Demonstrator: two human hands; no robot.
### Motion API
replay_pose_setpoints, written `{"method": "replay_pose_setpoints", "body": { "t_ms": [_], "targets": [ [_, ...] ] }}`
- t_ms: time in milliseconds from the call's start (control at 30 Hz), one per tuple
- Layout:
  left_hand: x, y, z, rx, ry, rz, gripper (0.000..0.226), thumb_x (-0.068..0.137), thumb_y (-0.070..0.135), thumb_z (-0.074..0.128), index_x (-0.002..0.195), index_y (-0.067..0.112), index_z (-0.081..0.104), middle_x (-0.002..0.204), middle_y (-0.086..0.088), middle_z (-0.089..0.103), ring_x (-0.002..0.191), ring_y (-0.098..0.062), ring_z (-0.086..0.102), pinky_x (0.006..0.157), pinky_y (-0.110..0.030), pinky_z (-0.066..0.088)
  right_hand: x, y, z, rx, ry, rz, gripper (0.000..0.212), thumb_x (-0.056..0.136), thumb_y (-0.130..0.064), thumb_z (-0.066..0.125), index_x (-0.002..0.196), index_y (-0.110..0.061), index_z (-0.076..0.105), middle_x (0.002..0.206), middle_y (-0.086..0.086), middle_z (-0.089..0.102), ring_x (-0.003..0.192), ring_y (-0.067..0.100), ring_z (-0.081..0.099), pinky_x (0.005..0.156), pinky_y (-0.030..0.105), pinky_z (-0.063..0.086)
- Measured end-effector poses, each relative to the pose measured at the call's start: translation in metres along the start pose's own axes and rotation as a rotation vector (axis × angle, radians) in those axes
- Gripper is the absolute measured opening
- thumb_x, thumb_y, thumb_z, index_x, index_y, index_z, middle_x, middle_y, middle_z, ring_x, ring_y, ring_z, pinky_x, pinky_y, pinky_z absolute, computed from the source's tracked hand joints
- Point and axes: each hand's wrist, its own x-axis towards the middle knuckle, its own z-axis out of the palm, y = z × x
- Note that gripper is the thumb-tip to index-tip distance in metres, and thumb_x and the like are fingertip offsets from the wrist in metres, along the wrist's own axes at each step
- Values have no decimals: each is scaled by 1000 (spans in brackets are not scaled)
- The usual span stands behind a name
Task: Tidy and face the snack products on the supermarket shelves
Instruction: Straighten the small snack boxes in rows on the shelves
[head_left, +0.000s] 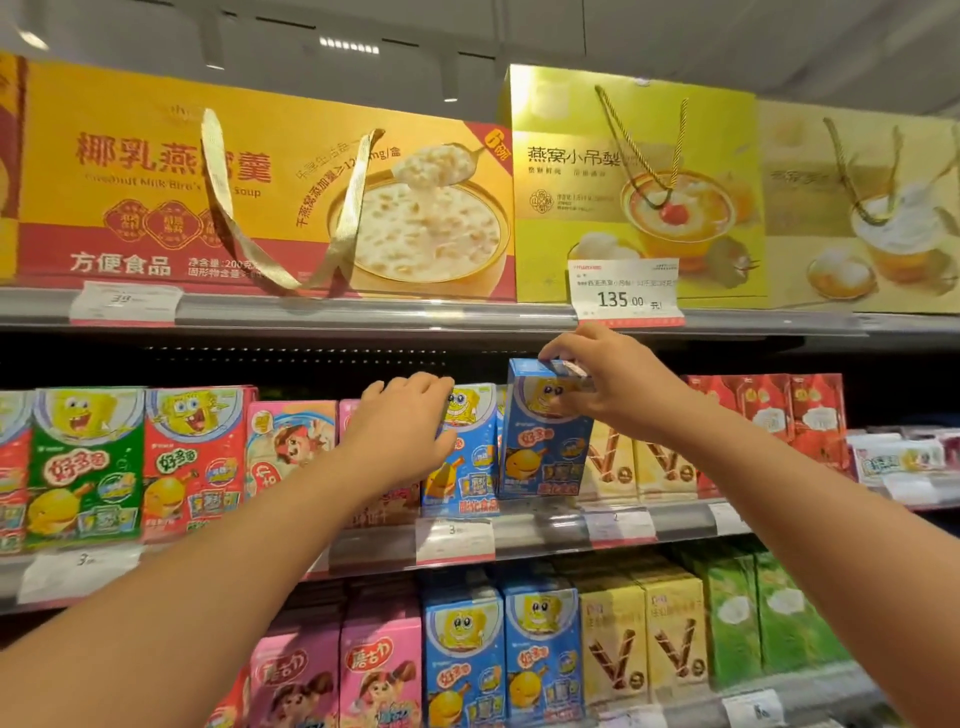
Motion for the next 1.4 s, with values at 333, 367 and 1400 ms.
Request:
{"method": "replay_pose_setpoints", "body": {
  "t_ms": [333, 367, 1400],
  "targets": [
    [-2, 2, -2, -72, 36, 6, 67, 95, 43, 57, 153, 22, 32, 151, 1, 44, 133, -21, 45, 111, -42, 38, 16, 6, 17, 8, -62, 17, 50, 87, -29, 78, 131, -33, 56, 127, -5, 50, 110, 18, 52, 81, 35, 55],
    [-2, 2, -2, -75, 35, 3, 66, 95, 42, 57, 153, 22, 32, 151, 1, 44, 133, -21, 45, 110, -42, 39, 17, 7, 17, 2, -67, 9, 50, 87, -29, 78, 131, -33, 55, 128, -5, 50, 108, 18, 52, 79, 34, 54],
    [-136, -113, -22, 47, 278, -57, 50, 85, 25, 63, 133, 12, 60, 139, -9, 56, 129, -31, 50, 110, -49, 39, 33, -113, 56, -49, -4, -317, 30, 91, -36, 68, 120, -26, 67, 120, -5, 68, 111, 21, 61, 89, 37, 47]
  ]
}}
